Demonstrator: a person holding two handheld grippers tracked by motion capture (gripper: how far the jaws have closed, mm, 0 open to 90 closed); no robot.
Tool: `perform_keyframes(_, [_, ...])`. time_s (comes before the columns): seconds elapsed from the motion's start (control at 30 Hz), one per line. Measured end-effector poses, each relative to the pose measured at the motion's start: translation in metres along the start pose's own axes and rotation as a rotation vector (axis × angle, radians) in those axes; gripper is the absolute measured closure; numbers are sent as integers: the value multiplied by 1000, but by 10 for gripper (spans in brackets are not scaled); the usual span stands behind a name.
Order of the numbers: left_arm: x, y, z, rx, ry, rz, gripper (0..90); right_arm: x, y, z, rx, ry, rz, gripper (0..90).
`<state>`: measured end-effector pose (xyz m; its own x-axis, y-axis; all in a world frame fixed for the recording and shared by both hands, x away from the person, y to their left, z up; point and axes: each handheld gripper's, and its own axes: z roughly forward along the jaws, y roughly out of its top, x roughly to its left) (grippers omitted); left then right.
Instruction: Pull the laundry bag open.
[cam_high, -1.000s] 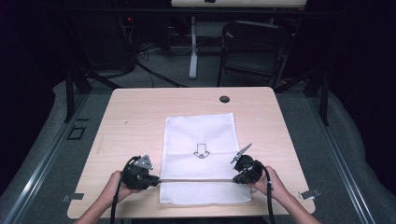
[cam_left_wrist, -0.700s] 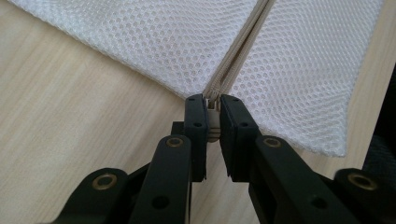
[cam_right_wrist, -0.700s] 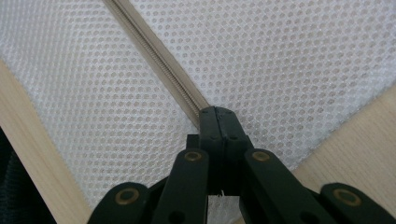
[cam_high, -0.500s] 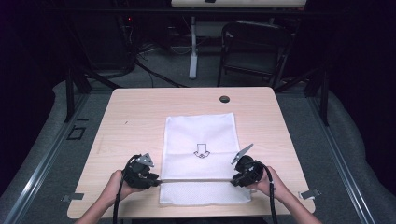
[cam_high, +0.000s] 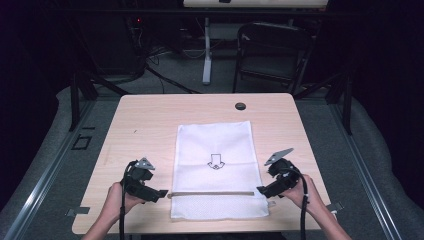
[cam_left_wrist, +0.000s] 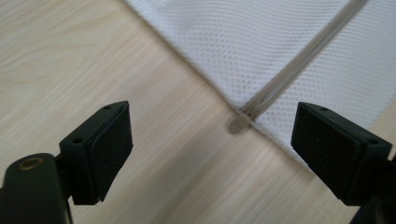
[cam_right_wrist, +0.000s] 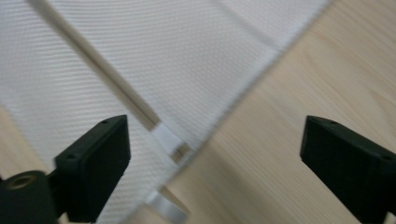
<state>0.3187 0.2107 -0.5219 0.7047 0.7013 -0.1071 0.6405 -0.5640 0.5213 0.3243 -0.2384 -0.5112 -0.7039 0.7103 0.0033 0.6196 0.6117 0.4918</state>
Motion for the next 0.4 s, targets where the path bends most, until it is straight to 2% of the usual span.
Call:
perform_keyframes(0.07, [4,-3,-2,-11,28,-24,103,-13,-10,-8,-10,-50,44,20])
perform_keyframes(0.1, [6,-4,-3,-14,39,-32,101,-18,-15,-10,-27,-63,83,0])
perform_keyframes(0.13, [8,-4,-4,-14,47,-38,100,-24,-20,-13,-19,-73,104,0])
perform_keyframes(0.17, [9,-4,-6,-18,54,-39,98,-29,-26,-14,-35,-93,124,0])
perform_keyframes(0.3, [16,-6,-4,-25,80,-65,89,-41,-42,-13,-31,-122,168,0])
perform_keyframes(0.4, [24,-10,2,-15,84,-93,83,-46,-47,-5,14,-158,170,0])
